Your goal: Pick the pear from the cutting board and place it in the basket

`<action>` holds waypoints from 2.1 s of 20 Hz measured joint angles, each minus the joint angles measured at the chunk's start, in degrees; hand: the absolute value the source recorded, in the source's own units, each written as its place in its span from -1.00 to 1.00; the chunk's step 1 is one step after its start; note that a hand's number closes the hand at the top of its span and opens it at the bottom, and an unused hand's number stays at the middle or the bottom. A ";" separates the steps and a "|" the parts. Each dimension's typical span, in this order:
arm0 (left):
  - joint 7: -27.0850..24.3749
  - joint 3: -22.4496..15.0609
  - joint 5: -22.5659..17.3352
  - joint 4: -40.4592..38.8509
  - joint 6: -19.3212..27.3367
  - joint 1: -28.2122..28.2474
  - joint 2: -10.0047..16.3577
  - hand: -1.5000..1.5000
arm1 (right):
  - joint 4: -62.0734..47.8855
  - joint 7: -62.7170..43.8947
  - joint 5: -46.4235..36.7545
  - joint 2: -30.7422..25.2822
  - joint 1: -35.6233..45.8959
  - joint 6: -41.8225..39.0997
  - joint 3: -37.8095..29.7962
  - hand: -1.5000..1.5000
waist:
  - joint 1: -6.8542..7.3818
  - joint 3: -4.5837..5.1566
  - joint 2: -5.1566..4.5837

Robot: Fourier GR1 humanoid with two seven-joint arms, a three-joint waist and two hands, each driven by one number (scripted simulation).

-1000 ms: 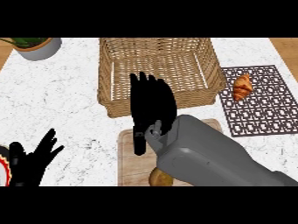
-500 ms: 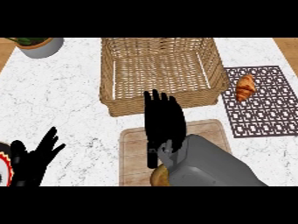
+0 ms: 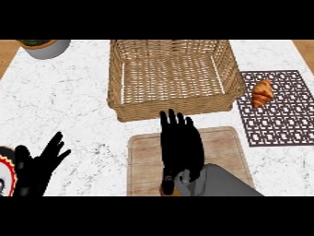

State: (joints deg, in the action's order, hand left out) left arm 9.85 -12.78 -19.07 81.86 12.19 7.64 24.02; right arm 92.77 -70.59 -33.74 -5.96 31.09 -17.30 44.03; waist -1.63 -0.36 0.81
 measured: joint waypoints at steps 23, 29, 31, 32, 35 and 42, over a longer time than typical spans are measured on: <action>1.13 1.20 1.53 -0.82 -2.47 -1.73 -0.76 0.00 | -2.35 5.01 -14.43 4.20 -14.67 -1.77 -1.87 -1.00 | 1.46 -0.02 -0.39; 0.53 1.51 2.32 -1.08 -2.75 -1.56 -1.38 0.00 | -2.77 6.14 -16.43 4.83 -17.64 -2.63 -2.90 -1.00 | 1.49 -0.04 -0.30; -0.61 1.47 3.03 -1.62 -2.68 -1.50 -1.96 0.00 | -3.26 6.59 -17.02 5.01 -17.83 -2.62 -3.25 -1.00 | 1.57 -0.11 -0.27; -0.41 1.55 3.10 -1.41 -2.75 -1.49 -1.99 0.00 | -3.47 6.76 -17.25 5.08 -18.08 -2.57 -3.32 -1.00 | 1.61 -0.11 -0.27; 0.32 1.84 3.30 -0.91 -2.64 -1.41 -2.18 0.00 | -3.61 7.29 -18.36 4.95 -18.98 -2.38 -3.58 -1.00 | 1.64 -0.06 -0.24; 2.11 2.22 3.72 -0.07 -3.11 -1.40 -2.65 0.00 | -4.29 8.79 -20.11 5.43 -19.50 -3.03 -3.65 1.00 | 1.73 0.07 -0.18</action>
State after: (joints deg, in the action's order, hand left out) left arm 11.96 -10.56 -15.35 81.80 9.08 6.24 21.36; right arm 88.48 -61.80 -53.85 -0.53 11.59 -20.32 40.37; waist 0.11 -0.29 0.62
